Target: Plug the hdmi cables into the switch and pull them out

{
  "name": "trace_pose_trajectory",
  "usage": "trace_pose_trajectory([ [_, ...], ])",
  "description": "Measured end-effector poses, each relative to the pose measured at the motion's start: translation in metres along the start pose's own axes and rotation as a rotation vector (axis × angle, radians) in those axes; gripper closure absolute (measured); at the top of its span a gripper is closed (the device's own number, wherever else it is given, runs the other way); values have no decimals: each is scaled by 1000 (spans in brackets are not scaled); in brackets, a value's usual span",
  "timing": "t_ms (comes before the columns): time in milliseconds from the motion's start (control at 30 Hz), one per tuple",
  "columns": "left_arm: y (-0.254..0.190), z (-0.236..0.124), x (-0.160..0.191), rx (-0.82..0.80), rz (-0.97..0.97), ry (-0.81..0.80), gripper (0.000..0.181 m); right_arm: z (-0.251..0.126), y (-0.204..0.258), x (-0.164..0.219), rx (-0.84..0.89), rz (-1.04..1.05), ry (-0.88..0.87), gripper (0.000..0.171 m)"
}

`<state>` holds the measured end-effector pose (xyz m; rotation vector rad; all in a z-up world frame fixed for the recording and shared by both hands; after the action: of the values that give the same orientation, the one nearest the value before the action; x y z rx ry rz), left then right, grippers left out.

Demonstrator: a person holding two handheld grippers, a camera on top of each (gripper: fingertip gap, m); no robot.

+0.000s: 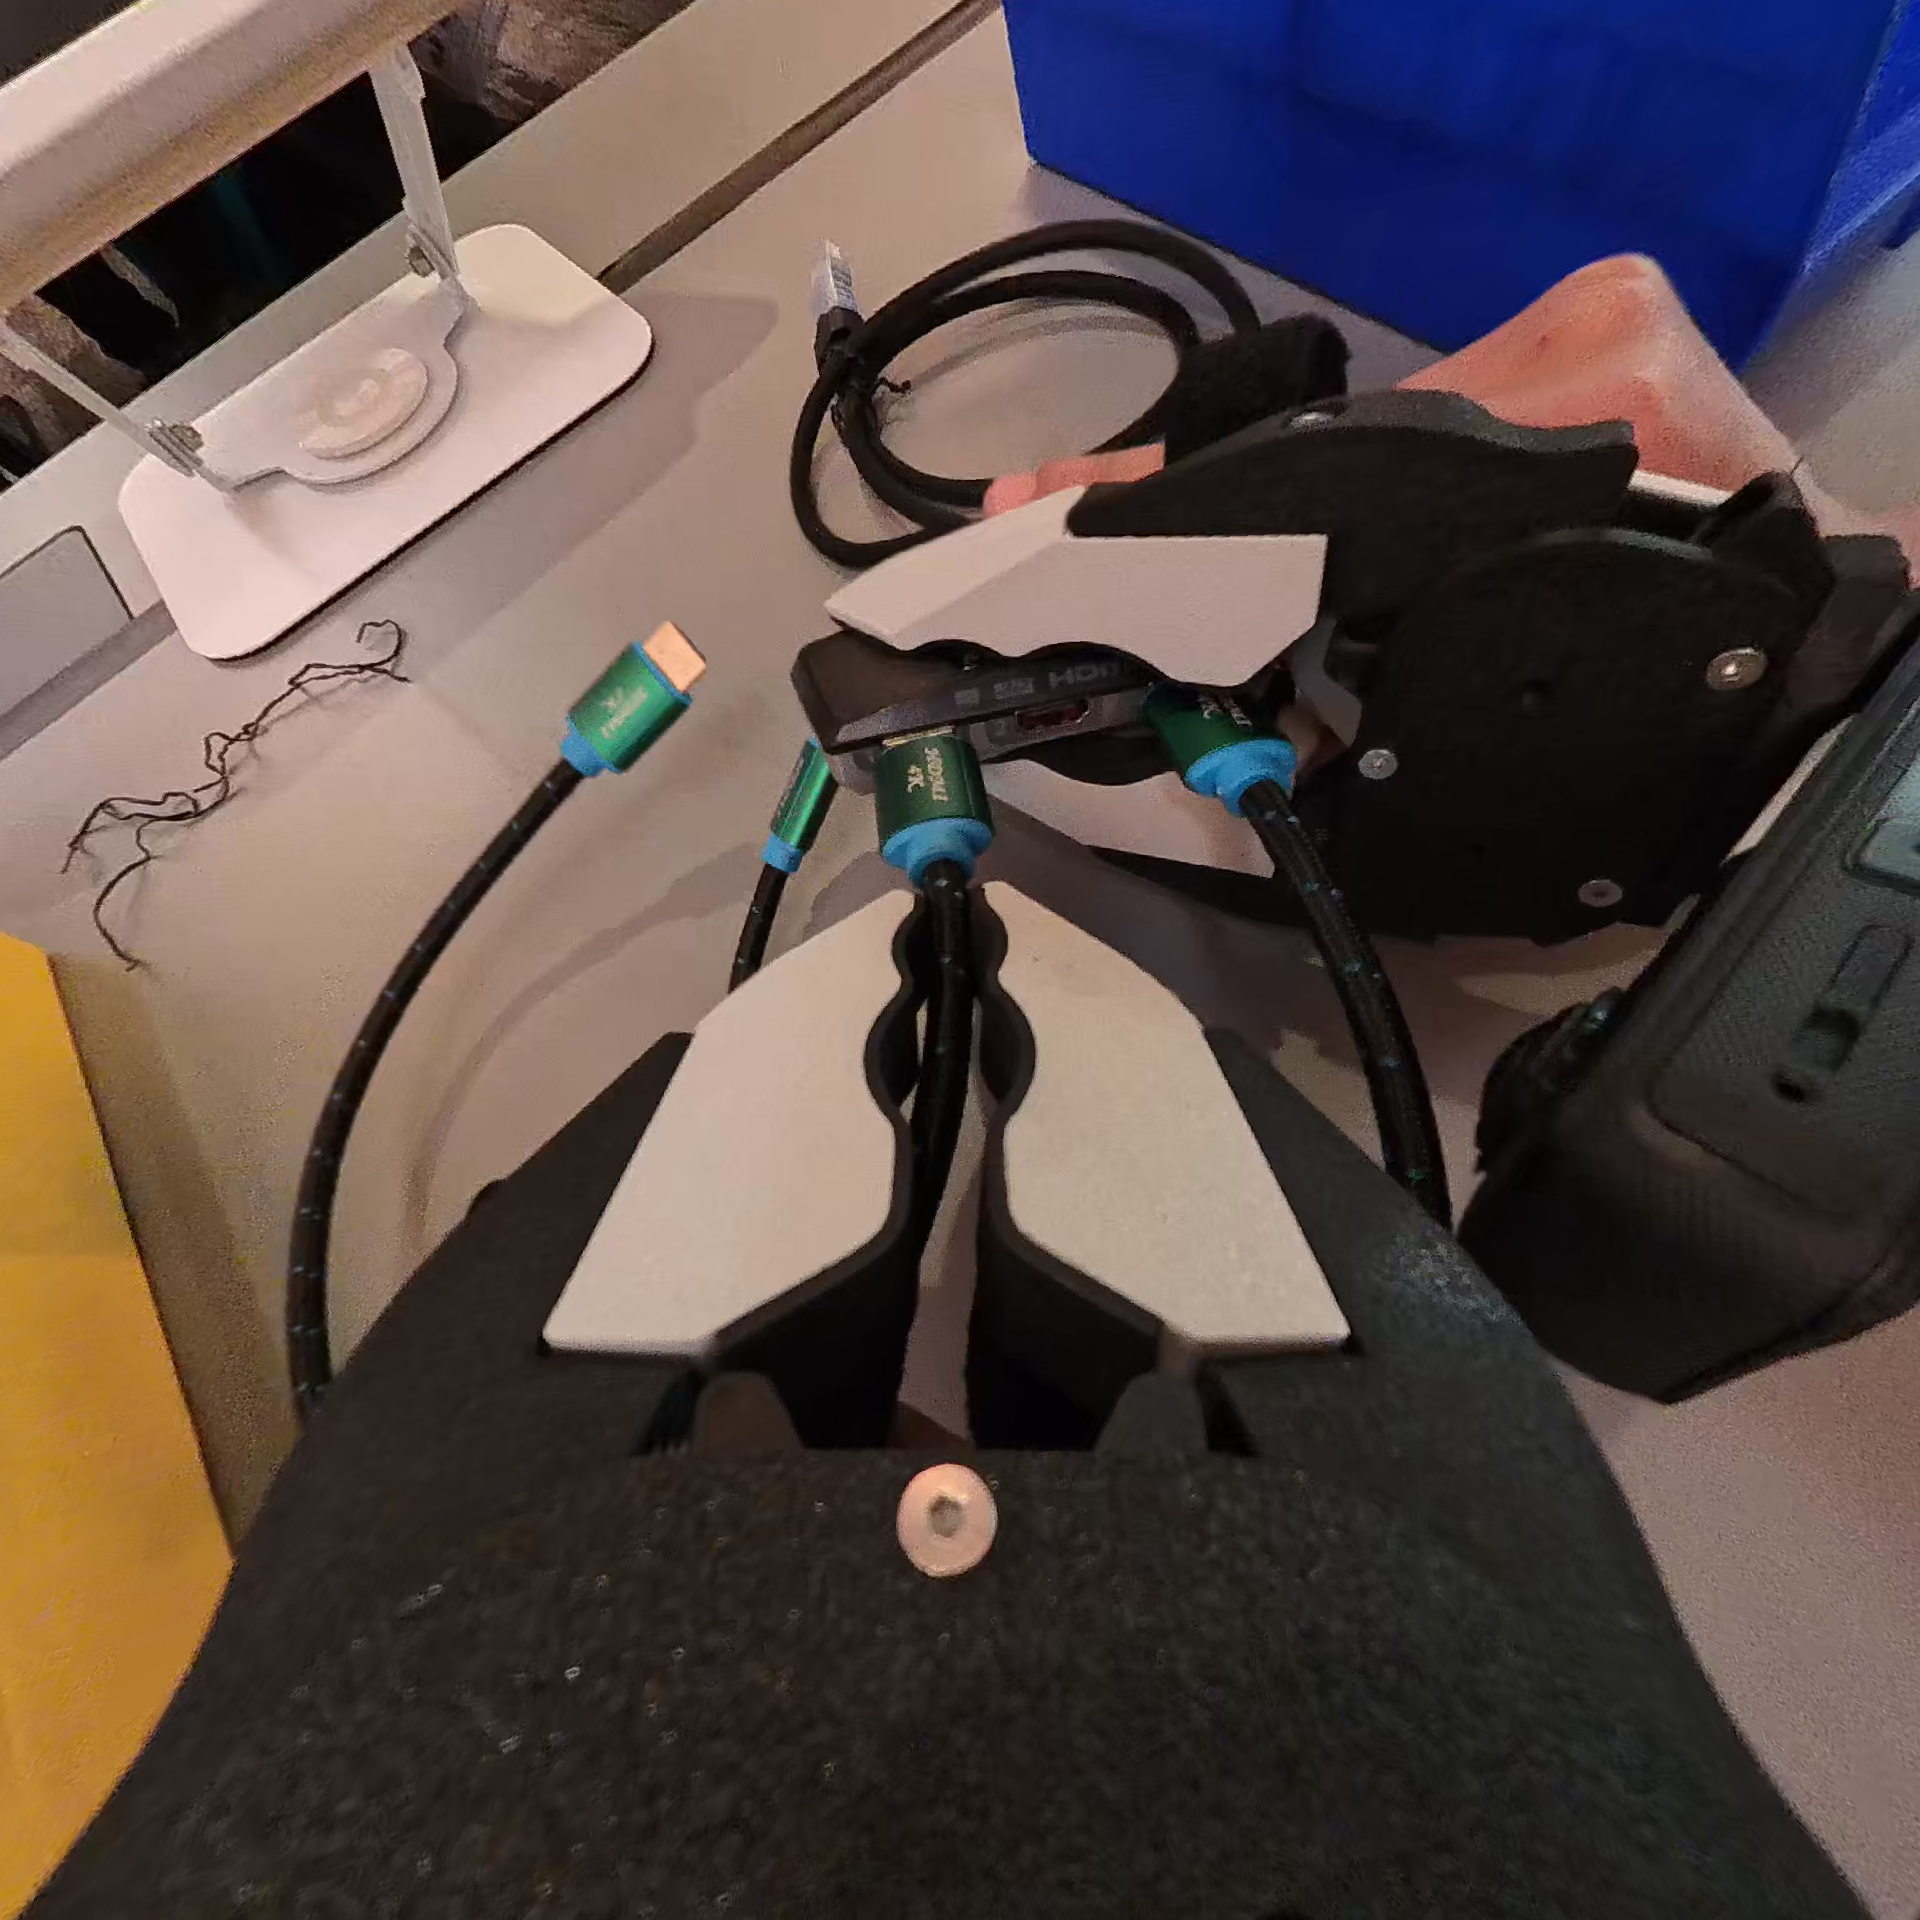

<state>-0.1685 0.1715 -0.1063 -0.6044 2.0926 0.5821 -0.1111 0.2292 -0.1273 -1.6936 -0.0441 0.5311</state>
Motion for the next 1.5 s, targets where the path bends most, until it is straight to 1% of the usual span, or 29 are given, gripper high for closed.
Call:
trace_pose_trajectory([
  [167, -1, 3, 2, -31, 26, 7, 176, -2, 2, -1, 7, -37, 14, 154],
  [367, 2, 9, 5, -47, 2, 7, 176, 1, 4, 3, 8, -41, 55, 154],
  [467, 3, 11, 6, -12, -12, 15, 175, 3, 5, 5, 4, -46, 63, 154],
  [533, 3, 6, 3, 14, -30, 17, 175, 3, 3, 4, 7, -21, 32, 153],
  [600, 2, -15, -9, 36, -64, -42, 171, 2, 1, 1, 13, 2, 8, 153],
  [700, 7, -79, -29, 27, -104, -226, 160, 1, -5, 8, 9, 54, 0, 152],
  [733, 10, -103, -30, 16, -126, -298, 160, 1, -10, 10, 8, 87, -5, 152],
  [800, 18, -145, -21, -29, -167, -418, 160, 3, -25, 11, -1, 157, -7, 152],
  [833, 23, -160, -10, -62, -174, -448, 160, 3, -34, 10, -24, 208, -9, 152],
  [900, 35, -177, 19, -161, -167, -462, 161, 4, -58, 7, -73, 299, -8, 152],
  [933, 39, -178, 37, -188, -175, -440, 161, 4, -72, 6, -119, 349, -1, 152],
  [1000, 38, -172, 68, -176, -247, -381, 161, 3, -102, 0, -230, 454, -4, 152],
  [1067, 30, -167, 84, -130, -307, -358, 162, 0, -139, -2, -326, 555, 8, 151],
  [1100, 26, -165, 87, -105, -306, -333, 163, -1, -161, -2, -352, 600, 8, 152],
  [1167, 21, -166, 84, -91, -241, -347, 164, -5, -211, 4, -351, 663, 1, 151],
  [1233, 17, -162, 88, -102, -152, -319, 165, -10, -260, 14, -358, 711, 11, 151],
  [1300, 16, -161, 91, -126, -86, -290, 166, -17, -310, 28, -330, 762, 24, 152],
  [1433, 15, -159, 93, -117, -99, -275, 167, -38, -392, 53, -298, 890, 22, 151],
  [1500, 16, -157, 93, -105, -116, -268, 168, -48, -419, 63, -280, 934, 23, 151],
])
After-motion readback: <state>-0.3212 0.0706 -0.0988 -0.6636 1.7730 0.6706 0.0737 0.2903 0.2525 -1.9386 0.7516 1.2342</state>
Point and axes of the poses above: each gripper's, where its closed fingertips meet, z out along the fingers, x out of its underside, y = z × x across the jaws, the point moved 3 cm from there along -z, back along the fingers, and after that the axes turned 4 degrees about -y, right-handed, at the moved point
